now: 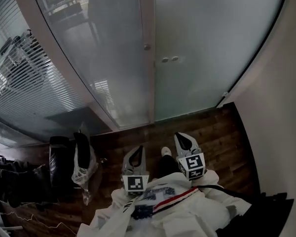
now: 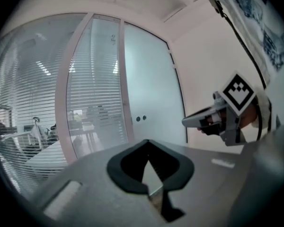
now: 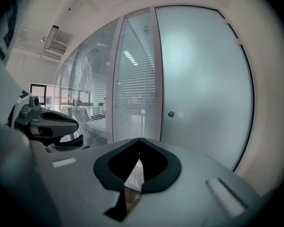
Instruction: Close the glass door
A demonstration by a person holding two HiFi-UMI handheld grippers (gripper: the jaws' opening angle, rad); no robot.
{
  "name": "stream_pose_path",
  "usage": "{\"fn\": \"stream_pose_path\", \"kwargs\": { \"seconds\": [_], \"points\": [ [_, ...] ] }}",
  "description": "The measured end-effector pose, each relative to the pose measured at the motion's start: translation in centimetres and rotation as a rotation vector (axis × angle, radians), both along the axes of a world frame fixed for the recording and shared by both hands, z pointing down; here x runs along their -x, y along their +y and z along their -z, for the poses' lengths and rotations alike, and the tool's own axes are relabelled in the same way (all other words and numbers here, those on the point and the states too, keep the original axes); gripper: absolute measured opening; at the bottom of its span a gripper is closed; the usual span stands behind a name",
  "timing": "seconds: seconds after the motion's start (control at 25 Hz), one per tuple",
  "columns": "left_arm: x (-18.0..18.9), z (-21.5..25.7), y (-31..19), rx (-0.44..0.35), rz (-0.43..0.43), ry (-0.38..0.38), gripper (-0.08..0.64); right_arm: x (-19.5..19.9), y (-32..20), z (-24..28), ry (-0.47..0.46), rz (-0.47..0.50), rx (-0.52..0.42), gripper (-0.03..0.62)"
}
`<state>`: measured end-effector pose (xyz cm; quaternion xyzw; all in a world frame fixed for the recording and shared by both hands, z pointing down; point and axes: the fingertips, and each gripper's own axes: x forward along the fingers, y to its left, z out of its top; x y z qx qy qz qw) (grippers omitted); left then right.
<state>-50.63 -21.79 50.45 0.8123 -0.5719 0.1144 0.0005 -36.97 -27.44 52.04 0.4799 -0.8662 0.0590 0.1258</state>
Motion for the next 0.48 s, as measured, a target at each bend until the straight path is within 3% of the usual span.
{"fn": "stream_pose_path", "kwargs": {
  "seconds": [0.48],
  "points": [
    [-1.8, -1.0, 3.3, 0.005, -0.02, 0.017, 0.002, -1.8, 4.1, -0.1, 0.065, 0.003, 0.017, 0.008]
  ]
}}
